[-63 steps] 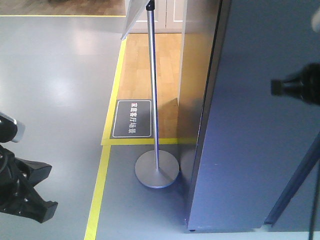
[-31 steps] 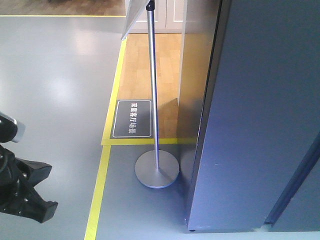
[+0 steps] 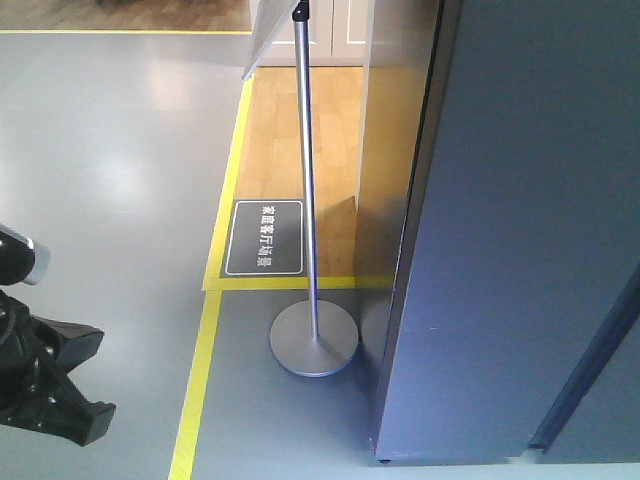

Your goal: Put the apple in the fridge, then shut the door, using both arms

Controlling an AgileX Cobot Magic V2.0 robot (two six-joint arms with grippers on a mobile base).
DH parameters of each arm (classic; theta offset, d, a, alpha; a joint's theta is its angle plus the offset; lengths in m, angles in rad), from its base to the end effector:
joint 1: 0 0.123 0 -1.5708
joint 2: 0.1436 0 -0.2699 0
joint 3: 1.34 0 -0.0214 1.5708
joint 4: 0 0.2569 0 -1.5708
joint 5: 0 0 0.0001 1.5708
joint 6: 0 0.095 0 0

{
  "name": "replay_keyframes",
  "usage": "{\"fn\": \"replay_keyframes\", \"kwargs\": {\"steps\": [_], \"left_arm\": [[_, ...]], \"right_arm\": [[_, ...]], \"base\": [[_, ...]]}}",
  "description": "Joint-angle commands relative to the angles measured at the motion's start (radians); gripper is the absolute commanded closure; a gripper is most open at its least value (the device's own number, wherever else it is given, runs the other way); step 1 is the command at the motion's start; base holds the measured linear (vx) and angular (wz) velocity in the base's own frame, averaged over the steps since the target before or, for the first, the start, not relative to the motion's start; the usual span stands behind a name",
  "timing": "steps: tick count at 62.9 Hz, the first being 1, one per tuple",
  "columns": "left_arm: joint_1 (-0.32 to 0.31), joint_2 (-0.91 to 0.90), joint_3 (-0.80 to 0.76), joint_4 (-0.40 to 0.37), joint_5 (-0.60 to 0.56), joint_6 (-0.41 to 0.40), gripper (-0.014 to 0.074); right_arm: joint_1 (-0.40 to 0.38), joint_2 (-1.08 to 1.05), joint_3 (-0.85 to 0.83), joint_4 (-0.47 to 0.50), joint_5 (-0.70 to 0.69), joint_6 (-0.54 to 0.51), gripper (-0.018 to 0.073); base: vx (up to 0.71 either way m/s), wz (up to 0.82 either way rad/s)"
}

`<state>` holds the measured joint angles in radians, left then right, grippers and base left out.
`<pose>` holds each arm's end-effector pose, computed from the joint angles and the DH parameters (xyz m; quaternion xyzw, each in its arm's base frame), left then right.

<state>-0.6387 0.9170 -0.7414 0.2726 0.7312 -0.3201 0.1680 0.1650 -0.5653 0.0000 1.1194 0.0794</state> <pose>0.1635 -0.1001 0.2900 0.2062 0.9003 -0.0598 0.3785 0.0359 0.0061 0.2880 -0.0395 0.8909 0.0558 0.4489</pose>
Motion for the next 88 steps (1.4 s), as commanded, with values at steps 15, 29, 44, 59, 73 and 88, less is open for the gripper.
{"fn": "replay_keyframes", "kwargs": {"steps": [15, 29, 44, 59, 73, 88], "left_arm": [[0.000, -0.017, -0.026, 0.012, -0.049, -0.011, 0.0603], [0.000, -0.017, -0.026, 0.012, -0.049, -0.011, 0.0603], [0.004, -0.022, -0.026, 0.012, -0.049, -0.011, 0.0603], [0.087, -0.146, -0.026, 0.017, -0.050, -0.009, 0.0603], [0.239, -0.296, 0.023, 0.016, -0.048, -0.009, 0.0603], [0.397, -0.503, 0.269, 0.004, -0.211, -0.020, 0.0603]], "right_arm": [[-0.005, -0.017, -0.019, -0.015, -0.039, 0.020, 0.0563], [-0.005, -0.017, -0.019, -0.014, -0.035, 0.020, 0.0563], [-0.005, -0.017, -0.019, -0.013, -0.035, 0.020, 0.0563], [-0.005, -0.017, -0.019, -0.013, -0.035, 0.020, 0.0563], [-0.005, -0.017, -0.019, -0.013, -0.035, 0.020, 0.0563], [-0.005, -0.017, -0.019, -0.013, -0.036, 0.020, 0.0563]], "base": [[0.00, 0.00], [0.00, 0.00], [0.00, 0.00], [0.00, 0.00], [0.00, 0.00], [0.00, 0.00]]}}
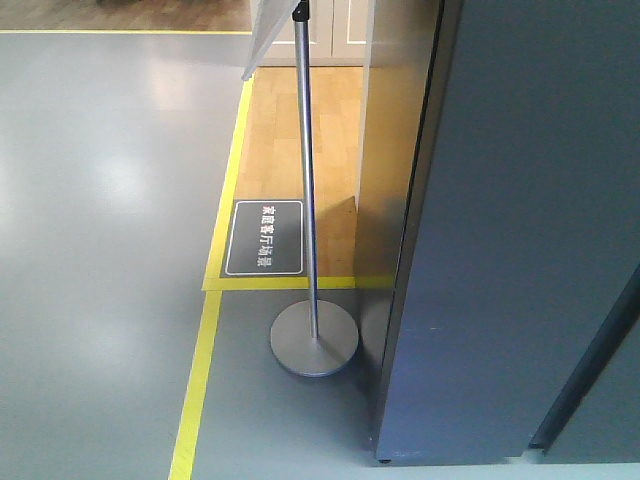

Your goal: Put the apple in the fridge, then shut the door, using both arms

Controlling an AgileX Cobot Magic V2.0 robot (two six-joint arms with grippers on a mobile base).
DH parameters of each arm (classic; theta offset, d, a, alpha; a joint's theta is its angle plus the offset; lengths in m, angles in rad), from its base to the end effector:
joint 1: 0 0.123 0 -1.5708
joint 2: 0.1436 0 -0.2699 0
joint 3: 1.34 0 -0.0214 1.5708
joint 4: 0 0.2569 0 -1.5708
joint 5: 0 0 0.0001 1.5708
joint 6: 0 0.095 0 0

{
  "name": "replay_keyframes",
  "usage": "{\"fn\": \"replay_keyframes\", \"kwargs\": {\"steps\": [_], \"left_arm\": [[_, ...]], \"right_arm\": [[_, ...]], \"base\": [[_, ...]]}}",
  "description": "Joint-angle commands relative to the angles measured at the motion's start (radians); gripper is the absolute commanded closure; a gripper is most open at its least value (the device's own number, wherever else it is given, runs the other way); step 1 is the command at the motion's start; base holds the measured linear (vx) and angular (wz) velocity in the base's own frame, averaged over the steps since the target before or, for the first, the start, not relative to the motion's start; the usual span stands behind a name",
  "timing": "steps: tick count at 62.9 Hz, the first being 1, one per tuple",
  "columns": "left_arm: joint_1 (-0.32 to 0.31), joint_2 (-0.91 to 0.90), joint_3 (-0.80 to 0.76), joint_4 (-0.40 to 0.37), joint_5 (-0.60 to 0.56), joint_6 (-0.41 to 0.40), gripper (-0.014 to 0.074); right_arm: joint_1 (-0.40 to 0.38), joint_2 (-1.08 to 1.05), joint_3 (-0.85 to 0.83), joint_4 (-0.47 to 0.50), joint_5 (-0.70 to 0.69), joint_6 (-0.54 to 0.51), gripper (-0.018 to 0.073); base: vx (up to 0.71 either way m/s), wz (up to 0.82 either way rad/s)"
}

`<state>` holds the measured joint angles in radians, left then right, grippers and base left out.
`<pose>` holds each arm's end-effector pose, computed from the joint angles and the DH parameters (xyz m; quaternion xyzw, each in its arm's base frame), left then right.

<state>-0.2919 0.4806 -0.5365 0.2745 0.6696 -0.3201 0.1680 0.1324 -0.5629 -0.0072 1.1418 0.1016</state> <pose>0.1138 -0.0175 0.2929 0.0385 0.8592 -0.0276 0.5094 0.0297 0.0044 0.2867 -0.0294 0.8896 0.0577 0.4522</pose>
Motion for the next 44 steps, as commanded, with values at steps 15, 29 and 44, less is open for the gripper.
{"fn": "replay_keyframes", "kwargs": {"steps": [15, 29, 44], "left_arm": [[0.152, -0.272, 0.325, -0.017, -0.489, -0.117, 0.0603], [0.204, -0.429, 0.509, -0.017, -0.635, -0.117, 0.0603], [0.252, -0.509, 0.589, -0.016, -0.609, -0.116, 0.0603]], "right_arm": [[-0.005, 0.015, -0.021, -0.006, -0.058, -0.002, 0.0563], [-0.005, 0.015, -0.021, -0.006, -0.058, -0.002, 0.0563], [-0.005, 0.015, -0.021, -0.006, -0.057, -0.002, 0.0563]], "base": [[0.00, 0.00], [0.00, 0.00], [0.00, 0.00]]}}
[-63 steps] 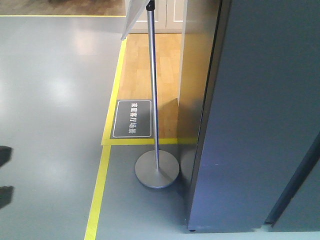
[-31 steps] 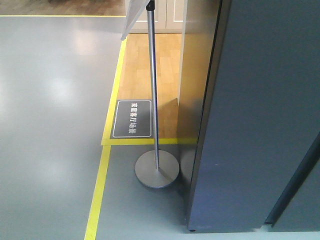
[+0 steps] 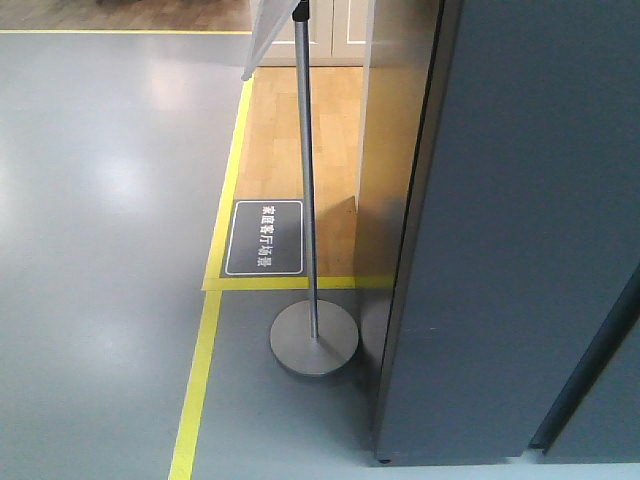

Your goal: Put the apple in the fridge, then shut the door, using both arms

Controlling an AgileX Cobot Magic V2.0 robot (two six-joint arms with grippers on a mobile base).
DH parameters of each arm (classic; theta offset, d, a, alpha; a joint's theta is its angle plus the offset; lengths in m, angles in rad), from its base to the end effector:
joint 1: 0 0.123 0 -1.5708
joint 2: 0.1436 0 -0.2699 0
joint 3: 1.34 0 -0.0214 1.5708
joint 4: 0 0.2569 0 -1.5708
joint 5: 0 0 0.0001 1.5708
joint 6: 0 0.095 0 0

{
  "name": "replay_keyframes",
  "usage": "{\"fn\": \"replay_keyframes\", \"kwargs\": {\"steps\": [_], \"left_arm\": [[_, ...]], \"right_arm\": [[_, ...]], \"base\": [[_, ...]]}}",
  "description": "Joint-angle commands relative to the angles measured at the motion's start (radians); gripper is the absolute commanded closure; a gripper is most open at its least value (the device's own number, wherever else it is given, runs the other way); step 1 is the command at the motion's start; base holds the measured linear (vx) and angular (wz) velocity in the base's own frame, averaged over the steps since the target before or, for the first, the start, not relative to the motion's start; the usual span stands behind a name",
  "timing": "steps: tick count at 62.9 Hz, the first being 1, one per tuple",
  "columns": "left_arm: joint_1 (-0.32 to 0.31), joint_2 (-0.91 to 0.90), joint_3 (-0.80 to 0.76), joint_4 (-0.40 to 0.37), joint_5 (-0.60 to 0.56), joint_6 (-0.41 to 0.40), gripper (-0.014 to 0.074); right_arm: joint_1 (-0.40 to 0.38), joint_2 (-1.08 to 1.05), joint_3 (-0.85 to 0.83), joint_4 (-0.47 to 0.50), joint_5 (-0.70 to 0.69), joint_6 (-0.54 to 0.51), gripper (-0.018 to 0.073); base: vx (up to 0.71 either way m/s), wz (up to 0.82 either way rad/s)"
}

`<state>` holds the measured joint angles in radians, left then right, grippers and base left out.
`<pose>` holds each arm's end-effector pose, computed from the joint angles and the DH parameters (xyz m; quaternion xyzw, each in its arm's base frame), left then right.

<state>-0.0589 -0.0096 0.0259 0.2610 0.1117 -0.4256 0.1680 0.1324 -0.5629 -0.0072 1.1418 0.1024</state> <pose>0.0822 -0.0021 0.1950 -0.0486 0.7184 -0.0676 0.6906 0.0297 0.0044 0.2867 -0.0290 0.8896 0.0579 0.4522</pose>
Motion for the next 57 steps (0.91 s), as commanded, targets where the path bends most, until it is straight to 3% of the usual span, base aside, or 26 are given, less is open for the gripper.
{"fn": "replay_keyframes", "kwargs": {"steps": [1, 10, 31, 37, 51, 57], "left_arm": [[0.023, -0.019, 0.026, -0.003, -0.052, -0.011, 0.0603], [0.054, -0.017, 0.027, -0.002, -0.054, -0.010, 0.0603], [0.054, -0.018, 0.029, 0.000, -0.077, 0.013, 0.0603], [0.054, -0.018, 0.029, -0.014, -0.092, 0.085, 0.0603], [0.054, -0.018, 0.029, -0.251, -0.145, 0.363, 0.0603], [0.055, -0.018, 0.029, -0.256, -0.199, 0.375, 0.0603]], "right_arm": [[-0.005, 0.015, -0.021, -0.006, -0.057, -0.003, 0.0563], [-0.005, 0.015, -0.021, -0.006, -0.057, -0.003, 0.0563], [-0.005, 0.015, -0.021, -0.005, -0.057, -0.003, 0.0563], [-0.005, 0.015, -0.021, -0.005, -0.057, -0.003, 0.0563], [-0.005, 0.015, -0.021, -0.005, -0.057, -0.003, 0.0563], [-0.005, 0.015, -0.021, -0.005, -0.057, -0.003, 0.0563]], "base": [[0.00, 0.00], [0.00, 0.00], [0.00, 0.00], [0.00, 0.00], [0.00, 0.00], [0.00, 0.00]]}}
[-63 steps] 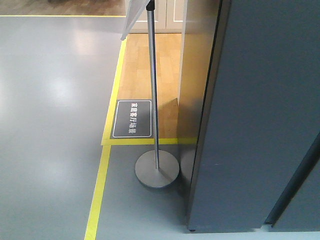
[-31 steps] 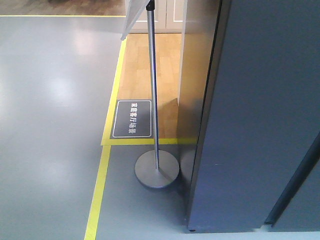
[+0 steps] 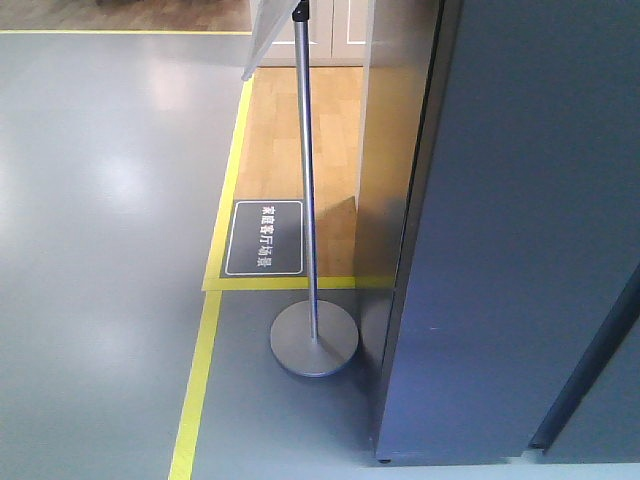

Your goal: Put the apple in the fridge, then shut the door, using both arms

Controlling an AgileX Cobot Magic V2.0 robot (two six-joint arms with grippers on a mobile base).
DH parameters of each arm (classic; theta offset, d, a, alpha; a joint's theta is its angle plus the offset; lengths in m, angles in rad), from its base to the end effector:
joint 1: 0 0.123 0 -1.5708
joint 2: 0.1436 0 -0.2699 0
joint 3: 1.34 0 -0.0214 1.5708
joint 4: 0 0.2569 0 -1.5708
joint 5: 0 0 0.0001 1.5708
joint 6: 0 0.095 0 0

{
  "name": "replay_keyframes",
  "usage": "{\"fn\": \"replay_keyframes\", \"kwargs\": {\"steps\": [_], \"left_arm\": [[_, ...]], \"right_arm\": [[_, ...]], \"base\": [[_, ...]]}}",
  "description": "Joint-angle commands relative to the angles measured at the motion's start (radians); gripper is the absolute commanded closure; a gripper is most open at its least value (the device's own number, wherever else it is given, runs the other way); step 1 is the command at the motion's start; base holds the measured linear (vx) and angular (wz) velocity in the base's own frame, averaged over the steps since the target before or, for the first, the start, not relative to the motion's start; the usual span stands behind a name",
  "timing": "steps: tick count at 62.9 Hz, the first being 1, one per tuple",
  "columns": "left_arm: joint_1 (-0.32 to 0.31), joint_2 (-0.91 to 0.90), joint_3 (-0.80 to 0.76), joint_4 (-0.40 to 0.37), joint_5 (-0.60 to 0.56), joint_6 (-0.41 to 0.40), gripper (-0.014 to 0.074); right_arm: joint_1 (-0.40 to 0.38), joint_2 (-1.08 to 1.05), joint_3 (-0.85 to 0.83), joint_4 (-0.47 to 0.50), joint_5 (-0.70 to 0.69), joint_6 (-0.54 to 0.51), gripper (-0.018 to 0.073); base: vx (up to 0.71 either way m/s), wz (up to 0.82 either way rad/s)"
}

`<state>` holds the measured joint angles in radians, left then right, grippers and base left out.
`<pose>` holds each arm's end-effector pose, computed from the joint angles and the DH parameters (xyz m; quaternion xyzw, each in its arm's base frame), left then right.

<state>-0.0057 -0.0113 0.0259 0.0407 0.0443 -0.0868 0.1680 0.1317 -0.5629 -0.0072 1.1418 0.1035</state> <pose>0.0821 -0.0003 0.2012 -0.0147 0.6969 -0.0180 0.7168 0.0296 0.0044 0.2867 -0.0285 0.8894 0.0582 0.4525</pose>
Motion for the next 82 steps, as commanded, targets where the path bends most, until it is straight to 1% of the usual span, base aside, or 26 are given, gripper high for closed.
{"fn": "replay_keyframes", "kwargs": {"steps": [1, 9, 24, 82], "left_arm": [[0.003, -0.016, 0.029, -0.035, -0.138, 0.035, 0.0603], [0.006, -0.017, 0.029, -0.041, -0.144, 0.017, 0.0603], [0.006, -0.017, 0.029, -0.041, -0.120, 0.017, 0.0603], [0.006, -0.015, 0.021, -0.041, -0.122, 0.018, 0.0603]], "right_arm": [[-0.005, 0.016, -0.021, -0.005, -0.057, -0.004, 0.0563], [-0.005, 0.016, -0.021, -0.004, -0.057, -0.004, 0.0563], [-0.005, 0.016, -0.021, -0.004, -0.057, -0.004, 0.0563], [-0.005, 0.016, -0.021, -0.004, -0.057, -0.004, 0.0563]], "base": [[0.00, 0.00], [0.00, 0.00], [0.00, 0.00], [0.00, 0.00]]}}
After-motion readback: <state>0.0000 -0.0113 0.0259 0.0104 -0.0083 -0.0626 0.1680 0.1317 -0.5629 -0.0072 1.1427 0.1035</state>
